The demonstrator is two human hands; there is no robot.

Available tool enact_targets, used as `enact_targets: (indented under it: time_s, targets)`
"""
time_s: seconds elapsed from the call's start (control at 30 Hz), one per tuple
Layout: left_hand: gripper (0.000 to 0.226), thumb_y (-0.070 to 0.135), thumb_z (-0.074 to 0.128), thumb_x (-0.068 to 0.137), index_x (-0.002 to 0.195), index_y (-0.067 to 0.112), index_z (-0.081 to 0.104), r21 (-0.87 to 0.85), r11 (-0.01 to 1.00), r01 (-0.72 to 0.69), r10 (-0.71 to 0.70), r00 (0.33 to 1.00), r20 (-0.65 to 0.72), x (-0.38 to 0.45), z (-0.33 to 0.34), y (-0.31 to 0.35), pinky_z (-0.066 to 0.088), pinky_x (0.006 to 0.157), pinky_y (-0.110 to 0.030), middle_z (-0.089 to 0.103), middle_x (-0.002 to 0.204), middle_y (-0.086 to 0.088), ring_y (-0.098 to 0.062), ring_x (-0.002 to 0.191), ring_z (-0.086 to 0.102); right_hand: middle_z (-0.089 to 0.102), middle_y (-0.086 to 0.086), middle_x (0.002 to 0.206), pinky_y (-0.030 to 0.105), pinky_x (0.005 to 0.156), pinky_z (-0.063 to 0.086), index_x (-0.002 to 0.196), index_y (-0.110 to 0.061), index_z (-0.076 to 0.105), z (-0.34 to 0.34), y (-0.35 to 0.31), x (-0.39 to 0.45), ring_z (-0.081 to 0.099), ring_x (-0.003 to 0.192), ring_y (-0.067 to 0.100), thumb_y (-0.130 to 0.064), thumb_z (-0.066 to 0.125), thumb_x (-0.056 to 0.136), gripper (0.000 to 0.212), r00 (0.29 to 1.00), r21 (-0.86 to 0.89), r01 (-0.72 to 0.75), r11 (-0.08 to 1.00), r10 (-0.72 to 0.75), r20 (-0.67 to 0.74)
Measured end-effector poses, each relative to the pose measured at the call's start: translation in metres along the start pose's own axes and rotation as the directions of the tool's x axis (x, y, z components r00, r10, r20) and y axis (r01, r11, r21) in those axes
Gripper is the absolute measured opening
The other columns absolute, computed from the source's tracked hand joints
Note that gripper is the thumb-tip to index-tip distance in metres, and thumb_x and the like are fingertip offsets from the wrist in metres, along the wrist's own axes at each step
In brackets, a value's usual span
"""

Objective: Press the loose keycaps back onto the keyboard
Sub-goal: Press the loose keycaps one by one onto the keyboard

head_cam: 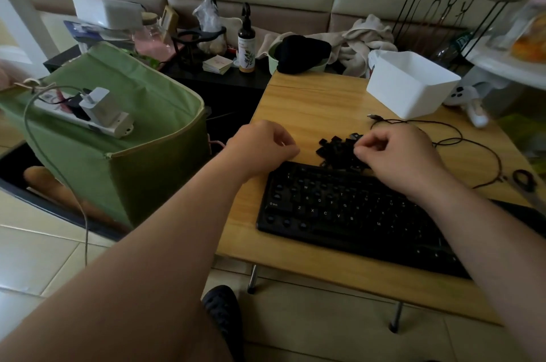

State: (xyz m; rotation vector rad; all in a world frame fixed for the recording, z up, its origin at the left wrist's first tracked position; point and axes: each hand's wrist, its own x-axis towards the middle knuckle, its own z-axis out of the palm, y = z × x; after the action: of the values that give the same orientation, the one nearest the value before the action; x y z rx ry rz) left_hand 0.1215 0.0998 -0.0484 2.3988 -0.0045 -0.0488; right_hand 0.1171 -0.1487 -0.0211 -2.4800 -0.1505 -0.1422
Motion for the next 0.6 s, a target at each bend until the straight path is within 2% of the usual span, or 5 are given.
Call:
enact_targets:
  time_s: [0.17,0.3,0.4,0.6]
  targets:
    - [0.017,0.056,0.072,0.083,0.085,0.039,0.072,0.086,0.996,-0.024,0.022,1.0,0.022,0.01,0.021,0.03,0.055,0.096,-0.047,0.07,0.091,0.018,-0.01,0.095,0.065,0.07,-0.014,0.079,0.024,0.063,0.047,0.082,-0.034,0.076,-0.005,0.025,-0.019,0.063,0.074,0.007,-0.027,0.075,0.092,0.013,0.999,0.01,0.004,1.0,-0.004,-0.036]
    - [0.023,0.058,0.07,0.083,0.085,0.035,0.073,0.22,0.976,-0.004,-0.011,0.998,0.068,0.01,0.04,0.05,0.054,0.095,-0.05,0.069,0.086,0.014,-0.014,0.089,0.064,0.07,-0.015,0.078,0.021,0.058,0.043,0.084,-0.034,0.077,-0.003,0.029,-0.025,0.061,0.071,0.002,-0.028,0.075,0.091,0.01,0.997,0.08,0.002,0.997,0.005,-0.081]
    - [0.019,0.051,0.068,0.085,0.08,0.033,0.073,0.235,0.972,0.016,-0.033,0.997,0.066,0.012,0.046,0.054,0.055,0.093,-0.051,0.069,0.084,0.011,-0.016,0.086,0.065,0.069,-0.017,0.077,0.019,0.059,0.042,0.084,-0.034,0.077,-0.003,0.027,-0.027,0.06,0.076,-0.004,-0.028,0.075,0.091,0.01,0.997,0.109,0.029,0.994,-0.021,-0.074]
    - [0.024,0.044,0.065,0.095,0.076,0.031,0.069,0.225,0.974,0.016,-0.041,0.993,0.107,0.014,0.043,0.05,0.053,0.097,-0.054,0.07,0.085,0.008,-0.02,0.087,0.065,0.068,-0.017,0.075,0.016,0.056,0.041,0.081,-0.036,0.075,-0.001,0.028,-0.029,0.061,0.071,-0.002,-0.029,0.074,0.092,0.013,0.998,0.105,0.044,0.994,-0.04,-0.038]
